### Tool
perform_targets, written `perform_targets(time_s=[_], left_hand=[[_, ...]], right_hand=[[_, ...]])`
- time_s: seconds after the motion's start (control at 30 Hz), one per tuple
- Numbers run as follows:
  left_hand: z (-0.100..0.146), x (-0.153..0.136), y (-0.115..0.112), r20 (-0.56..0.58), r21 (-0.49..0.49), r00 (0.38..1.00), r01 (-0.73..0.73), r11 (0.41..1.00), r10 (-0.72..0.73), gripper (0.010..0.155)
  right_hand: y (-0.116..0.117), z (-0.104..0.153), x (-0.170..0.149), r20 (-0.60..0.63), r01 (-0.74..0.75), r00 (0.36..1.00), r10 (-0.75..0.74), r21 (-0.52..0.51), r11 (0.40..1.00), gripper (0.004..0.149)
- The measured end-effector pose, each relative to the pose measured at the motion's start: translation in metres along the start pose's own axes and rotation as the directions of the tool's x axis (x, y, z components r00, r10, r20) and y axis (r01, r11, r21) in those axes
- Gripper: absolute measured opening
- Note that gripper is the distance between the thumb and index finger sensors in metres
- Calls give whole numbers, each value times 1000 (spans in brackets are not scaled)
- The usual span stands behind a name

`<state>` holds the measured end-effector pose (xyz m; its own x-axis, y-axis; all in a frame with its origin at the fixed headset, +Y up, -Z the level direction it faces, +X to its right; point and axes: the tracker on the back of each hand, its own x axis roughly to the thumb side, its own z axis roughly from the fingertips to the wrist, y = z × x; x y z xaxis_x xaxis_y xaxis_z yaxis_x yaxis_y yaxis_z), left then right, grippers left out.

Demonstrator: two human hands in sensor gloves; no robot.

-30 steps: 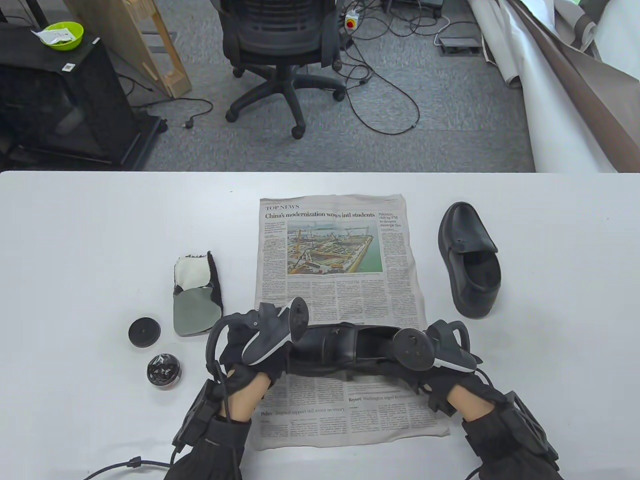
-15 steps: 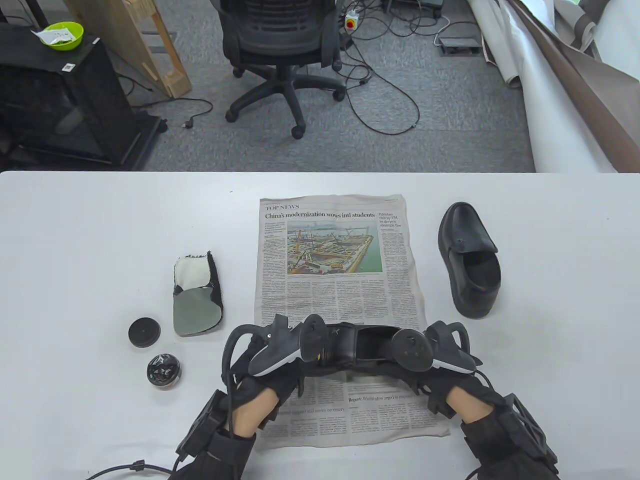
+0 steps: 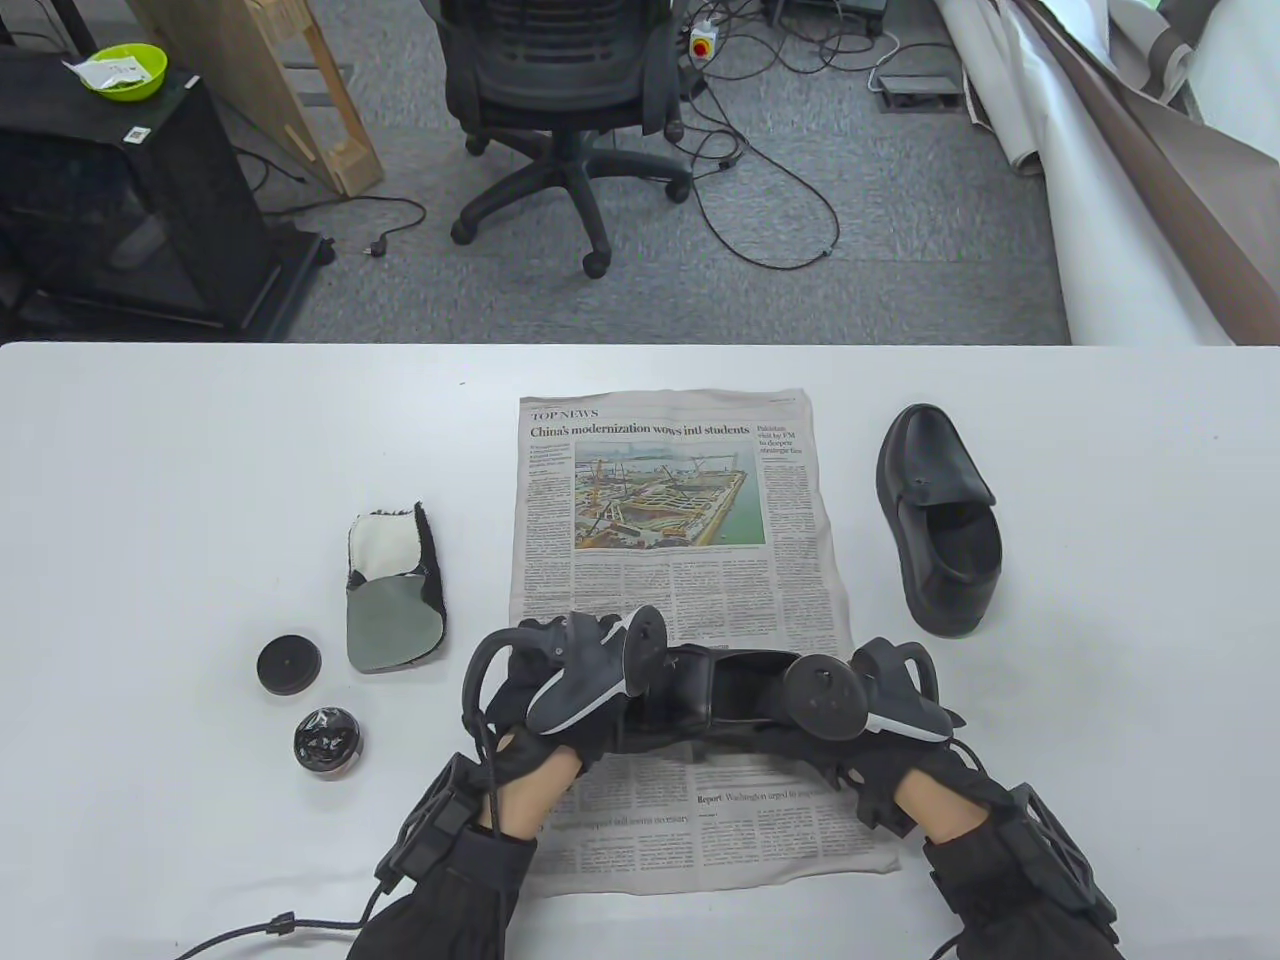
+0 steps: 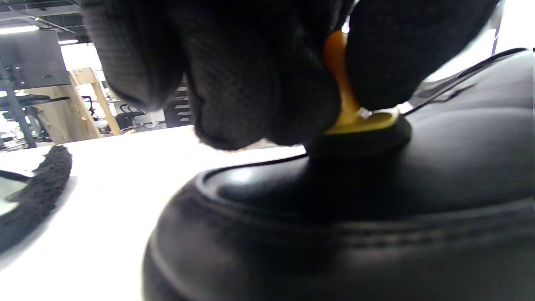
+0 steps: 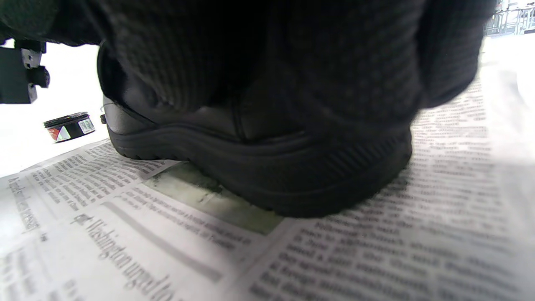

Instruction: Dip and apply built-in sponge shoe polish on shoes

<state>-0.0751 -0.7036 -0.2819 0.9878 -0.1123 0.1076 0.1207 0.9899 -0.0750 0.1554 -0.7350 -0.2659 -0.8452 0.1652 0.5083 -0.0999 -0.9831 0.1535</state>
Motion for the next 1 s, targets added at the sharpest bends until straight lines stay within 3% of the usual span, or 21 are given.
perform_targets(time_s=[0.2, 0.43, 0.67, 1.0], left_hand=[[0, -11, 0, -79, -39, 997, -5, 999, 2, 49], [9, -20, 3, -82, -79, 997, -7, 997, 1, 49], [20, -21, 6, 9, -119, 998, -66, 991, 68, 49], [28, 2, 12, 104, -133, 978, -167, 977, 181, 49]], right_hand=[[0, 0, 0, -1, -1, 1000, 1, -5, 1000, 42], [0, 1, 1, -11, -9, 1000, 9, -8, 1000, 42], [0, 1, 1, -15, -11, 1000, 10, -5, 1000, 42], [1, 1, 1, -6, -6, 1000, 6, -3, 1000, 41]])
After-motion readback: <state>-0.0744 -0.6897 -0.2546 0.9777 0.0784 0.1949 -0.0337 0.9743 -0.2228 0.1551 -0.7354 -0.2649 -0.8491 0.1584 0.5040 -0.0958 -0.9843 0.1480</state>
